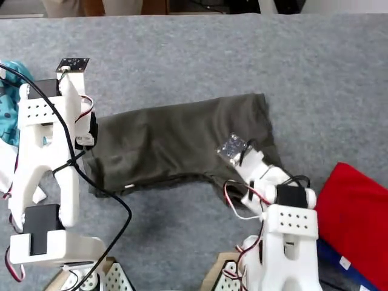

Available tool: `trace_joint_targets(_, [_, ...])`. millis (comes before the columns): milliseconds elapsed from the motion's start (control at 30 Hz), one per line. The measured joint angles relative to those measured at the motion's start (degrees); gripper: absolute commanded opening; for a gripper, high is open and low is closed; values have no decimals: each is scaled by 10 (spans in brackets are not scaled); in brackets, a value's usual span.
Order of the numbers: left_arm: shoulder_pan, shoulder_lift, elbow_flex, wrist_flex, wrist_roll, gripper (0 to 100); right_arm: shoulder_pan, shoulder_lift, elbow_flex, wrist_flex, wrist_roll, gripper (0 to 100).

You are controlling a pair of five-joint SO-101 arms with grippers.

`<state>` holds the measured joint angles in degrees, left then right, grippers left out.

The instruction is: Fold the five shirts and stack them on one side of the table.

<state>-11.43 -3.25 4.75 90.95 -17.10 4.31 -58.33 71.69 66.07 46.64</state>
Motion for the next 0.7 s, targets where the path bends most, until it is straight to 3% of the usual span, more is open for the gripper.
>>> trace_joint_targets(100, [0, 0, -5, 0, 26, 55, 0, -2, -25, 0, 0, 5])
trace_joint_targets(333, [27, 7, -49, -30, 197, 34, 0, 58, -159, -36, 26, 6])
trace_joint_targets(533, [69, 89, -64, -72, 227, 19, 0, 242, -292, -100, 27, 5])
trace_joint_targets(700, [63, 153, -98, -79, 263, 19, -1, 387, -390, -153, -22, 5])
